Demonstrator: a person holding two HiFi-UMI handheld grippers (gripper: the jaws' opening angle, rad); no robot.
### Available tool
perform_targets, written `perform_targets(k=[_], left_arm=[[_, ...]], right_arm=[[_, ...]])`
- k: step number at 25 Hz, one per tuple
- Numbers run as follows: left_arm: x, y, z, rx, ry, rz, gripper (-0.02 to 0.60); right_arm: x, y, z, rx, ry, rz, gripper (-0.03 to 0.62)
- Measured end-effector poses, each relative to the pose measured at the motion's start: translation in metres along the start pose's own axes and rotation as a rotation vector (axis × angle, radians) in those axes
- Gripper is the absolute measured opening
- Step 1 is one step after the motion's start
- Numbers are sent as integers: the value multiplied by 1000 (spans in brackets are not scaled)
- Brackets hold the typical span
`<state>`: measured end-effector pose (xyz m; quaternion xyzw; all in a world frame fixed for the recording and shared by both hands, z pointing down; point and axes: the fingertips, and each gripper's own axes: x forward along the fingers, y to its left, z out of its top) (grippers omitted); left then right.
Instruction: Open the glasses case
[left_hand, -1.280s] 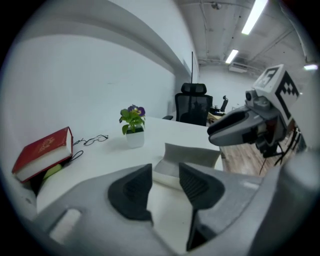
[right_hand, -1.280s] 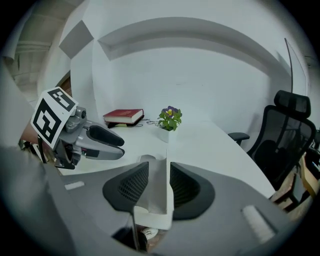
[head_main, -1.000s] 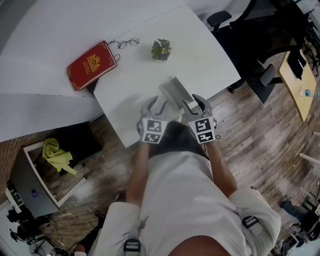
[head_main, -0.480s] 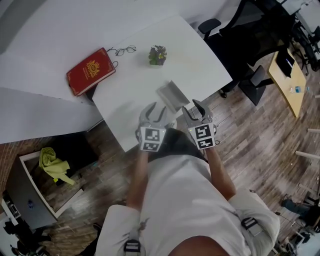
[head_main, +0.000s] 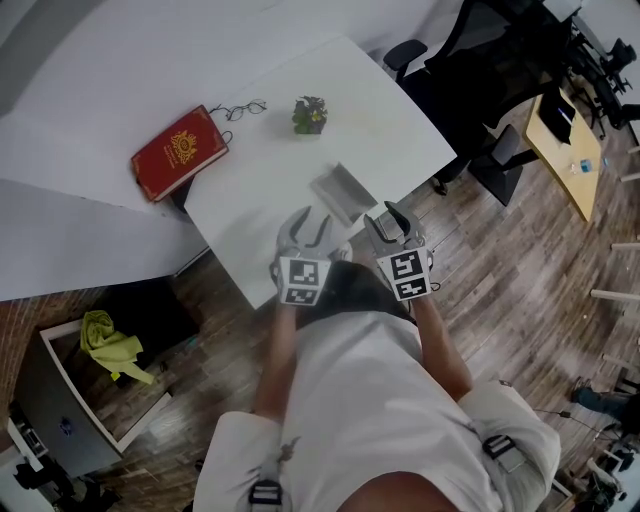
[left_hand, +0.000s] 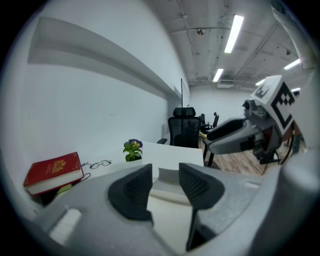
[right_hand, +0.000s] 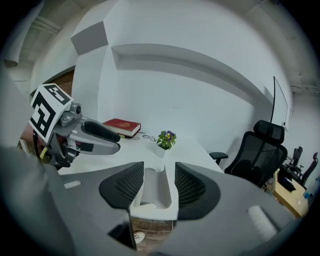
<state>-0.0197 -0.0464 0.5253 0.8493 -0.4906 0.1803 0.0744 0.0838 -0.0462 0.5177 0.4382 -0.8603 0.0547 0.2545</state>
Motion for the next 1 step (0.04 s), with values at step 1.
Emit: perform_targets(k=[1], left_arm=[[-2, 1, 0, 1, -2, -1, 166]], right_arm=[[-1, 2, 1, 0, 0, -2, 184]])
